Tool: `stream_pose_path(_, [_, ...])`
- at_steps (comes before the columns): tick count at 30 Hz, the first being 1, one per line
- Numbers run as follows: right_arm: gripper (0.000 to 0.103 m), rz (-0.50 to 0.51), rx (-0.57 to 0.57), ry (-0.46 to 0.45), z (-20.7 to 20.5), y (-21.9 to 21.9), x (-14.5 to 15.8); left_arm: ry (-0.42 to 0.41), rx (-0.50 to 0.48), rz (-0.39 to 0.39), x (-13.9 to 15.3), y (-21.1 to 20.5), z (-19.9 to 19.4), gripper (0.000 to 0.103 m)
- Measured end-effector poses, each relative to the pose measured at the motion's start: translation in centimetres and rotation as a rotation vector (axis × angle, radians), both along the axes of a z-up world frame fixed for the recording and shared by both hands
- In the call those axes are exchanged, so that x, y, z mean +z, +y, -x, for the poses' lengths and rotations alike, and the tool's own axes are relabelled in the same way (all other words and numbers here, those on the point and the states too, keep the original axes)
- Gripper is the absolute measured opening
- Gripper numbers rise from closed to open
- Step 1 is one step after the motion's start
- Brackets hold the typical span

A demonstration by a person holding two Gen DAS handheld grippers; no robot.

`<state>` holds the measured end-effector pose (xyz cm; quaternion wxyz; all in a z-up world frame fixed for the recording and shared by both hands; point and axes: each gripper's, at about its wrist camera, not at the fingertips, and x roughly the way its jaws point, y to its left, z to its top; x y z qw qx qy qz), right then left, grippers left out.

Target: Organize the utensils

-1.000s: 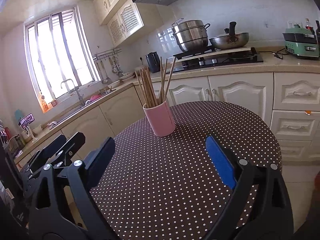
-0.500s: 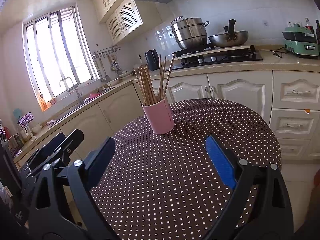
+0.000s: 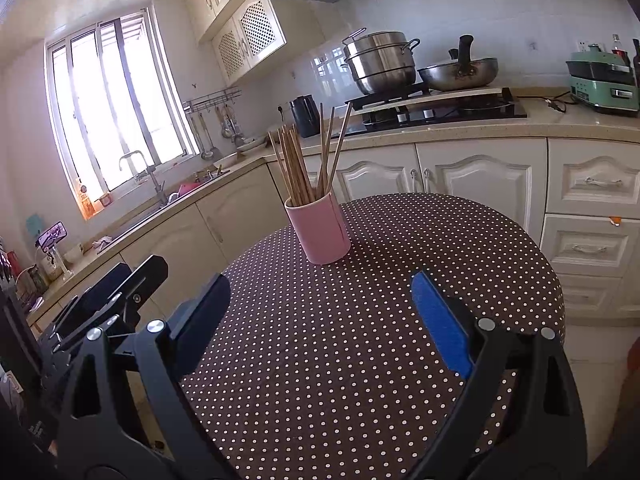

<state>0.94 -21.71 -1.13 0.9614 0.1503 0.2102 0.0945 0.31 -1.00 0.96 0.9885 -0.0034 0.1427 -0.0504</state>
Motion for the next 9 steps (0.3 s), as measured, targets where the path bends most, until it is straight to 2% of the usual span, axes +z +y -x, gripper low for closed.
stream_pose_path(9, [0.091, 0.001, 0.005, 0.012, -0.29, 0.07, -0.05, 0.027, 0.009, -0.003, -0.37, 0.17, -0.54, 0.069])
